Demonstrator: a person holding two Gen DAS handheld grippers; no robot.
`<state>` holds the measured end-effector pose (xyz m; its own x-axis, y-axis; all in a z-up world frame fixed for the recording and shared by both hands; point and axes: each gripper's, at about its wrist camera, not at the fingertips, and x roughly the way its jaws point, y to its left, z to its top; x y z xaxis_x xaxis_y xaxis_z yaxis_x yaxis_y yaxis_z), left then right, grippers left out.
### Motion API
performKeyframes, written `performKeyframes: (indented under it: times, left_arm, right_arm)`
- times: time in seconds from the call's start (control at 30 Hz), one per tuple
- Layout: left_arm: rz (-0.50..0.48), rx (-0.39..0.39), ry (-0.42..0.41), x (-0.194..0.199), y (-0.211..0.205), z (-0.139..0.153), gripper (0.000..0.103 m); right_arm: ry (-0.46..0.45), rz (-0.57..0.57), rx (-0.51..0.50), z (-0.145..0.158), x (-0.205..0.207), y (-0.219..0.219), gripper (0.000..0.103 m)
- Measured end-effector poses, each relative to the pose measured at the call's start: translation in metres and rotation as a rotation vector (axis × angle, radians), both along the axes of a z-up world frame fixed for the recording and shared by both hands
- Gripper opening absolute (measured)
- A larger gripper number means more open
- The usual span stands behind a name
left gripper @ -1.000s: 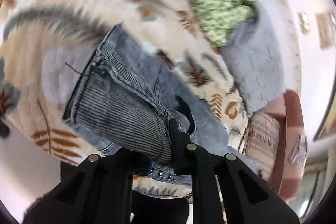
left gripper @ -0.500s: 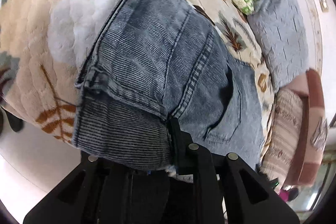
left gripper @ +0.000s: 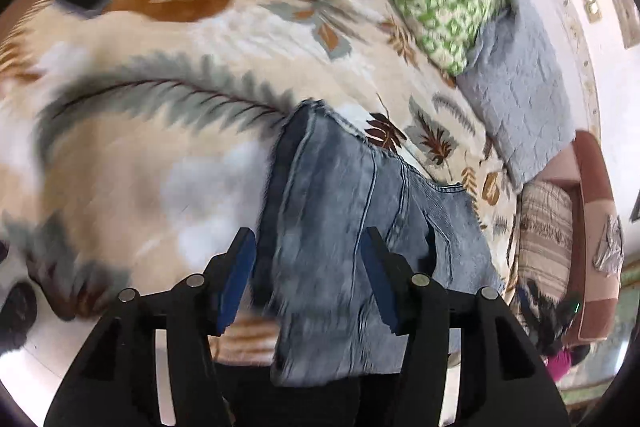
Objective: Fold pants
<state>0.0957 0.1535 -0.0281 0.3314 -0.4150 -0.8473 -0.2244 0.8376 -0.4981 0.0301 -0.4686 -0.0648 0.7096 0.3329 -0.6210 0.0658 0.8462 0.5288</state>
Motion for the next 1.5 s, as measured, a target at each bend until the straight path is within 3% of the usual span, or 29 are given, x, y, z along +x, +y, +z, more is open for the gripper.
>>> performKeyframes:
  times: [0.17,0.2,0.3,0.4,0.43,0.47,0.5,0.6,0.7,0.77,0.87,0.97,1.03,1.17,1.27,1.4,1.5]
  left_arm:
    - [-0.054,-0.099,0.091,0.032,-0.005,-0.024,0.054]
    - [-0.074,-0.112,0.093,0.033,-0.006,-0.026,0.060]
    - [-0.123,-0.156,0.088,0.034,-0.006,-0.027,0.065]
    - [-0.180,-0.197,0.064,0.035,-0.012,-0.026,0.064]
    - [-0.190,-0.203,0.055,0.035,-0.015,-0.025,0.064]
    - [-0.194,-0.209,0.047,0.035,-0.017,-0.022,0.060]
    - [-0.196,-0.217,0.034,0.037,-0.019,-0.017,0.055]
    - [-0.192,-0.185,-0.025,0.047,-0.025,0.002,0.054]
    - [-0.186,-0.113,-0.021,0.057,-0.029,0.001,0.054]
    - [-0.179,-0.106,0.017,0.059,-0.027,-0.005,0.054]
    - [-0.199,-0.143,-0.013,0.050,-0.017,-0.001,0.055]
    - [-0.195,-0.181,-0.024,0.044,-0.005,-0.001,0.064]
    - [-0.187,-0.220,0.011,0.043,0.000,-0.010,0.067]
    - [-0.205,-0.210,0.044,0.033,-0.005,-0.018,0.067]
    - [-0.240,-0.201,0.041,0.026,-0.012,-0.019,0.067]
    - [-0.258,-0.166,0.060,0.026,-0.024,-0.023,0.067]
    - [-0.257,-0.158,0.071,0.024,-0.026,-0.023,0.067]
  right_arm:
    - [0.072,0.321,-0.131,-0.005,0.115,0.129,0.059]
    - [0.091,0.357,-0.186,-0.010,0.132,0.150,0.059]
    - [0.127,0.445,-0.309,-0.023,0.161,0.192,0.060]
    - [0.142,0.524,-0.415,-0.038,0.172,0.213,0.056]
    - [0.141,0.551,-0.445,-0.041,0.172,0.217,0.024]
    - [0.137,0.591,-0.480,-0.042,0.171,0.222,0.001]
    - [0.129,0.618,-0.547,-0.041,0.168,0.230,0.002]
    - [0.078,0.655,-0.701,-0.025,0.167,0.248,0.002]
    - [0.038,0.609,-0.753,-0.007,0.182,0.250,0.000]
    - [0.054,0.569,-0.678,0.000,0.198,0.241,0.000]
    - [0.115,0.611,-0.469,-0.002,0.204,0.228,0.004]
    - [0.126,0.630,-0.457,-0.012,0.195,0.224,0.022]
    - [0.148,0.627,-0.465,-0.023,0.192,0.222,0.035]
    - [0.189,0.648,-0.466,-0.036,0.176,0.218,0.035]
    - [0.169,0.660,-0.455,-0.035,0.154,0.203,0.045]
    - [0.210,0.639,-0.517,-0.047,0.147,0.190,0.046]
    - [0.229,0.645,-0.484,-0.048,0.147,0.187,0.046]
